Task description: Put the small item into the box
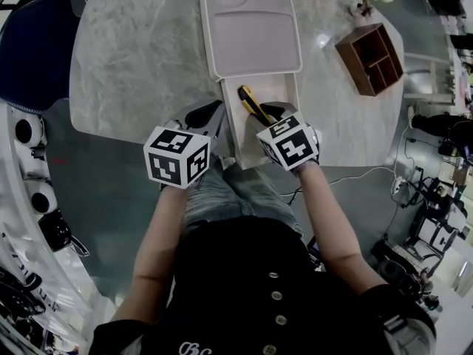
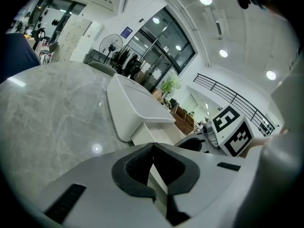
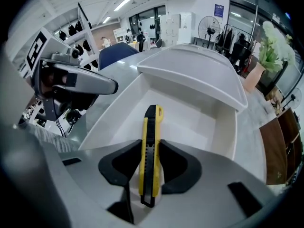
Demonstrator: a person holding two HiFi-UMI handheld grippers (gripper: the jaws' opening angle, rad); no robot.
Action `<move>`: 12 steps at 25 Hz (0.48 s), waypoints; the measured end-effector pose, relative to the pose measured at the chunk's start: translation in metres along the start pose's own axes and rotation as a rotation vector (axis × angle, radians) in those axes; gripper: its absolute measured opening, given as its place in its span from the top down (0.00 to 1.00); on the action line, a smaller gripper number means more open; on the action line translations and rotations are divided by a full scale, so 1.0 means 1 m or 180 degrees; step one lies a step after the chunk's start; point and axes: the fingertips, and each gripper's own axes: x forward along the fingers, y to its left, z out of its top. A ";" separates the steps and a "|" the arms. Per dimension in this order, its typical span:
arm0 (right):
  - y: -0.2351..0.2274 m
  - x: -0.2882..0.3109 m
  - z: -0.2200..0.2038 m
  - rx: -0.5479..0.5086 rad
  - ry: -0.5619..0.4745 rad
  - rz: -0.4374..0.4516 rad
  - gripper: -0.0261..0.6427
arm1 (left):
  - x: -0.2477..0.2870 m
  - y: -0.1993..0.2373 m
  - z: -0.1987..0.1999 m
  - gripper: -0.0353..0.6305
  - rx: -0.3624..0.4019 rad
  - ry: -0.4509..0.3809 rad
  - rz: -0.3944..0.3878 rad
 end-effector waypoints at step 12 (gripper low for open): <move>0.003 -0.006 0.001 0.0004 -0.0112 0.0077 0.75 | -0.004 -0.009 0.018 0.92 0.0081 -0.0068 0.0001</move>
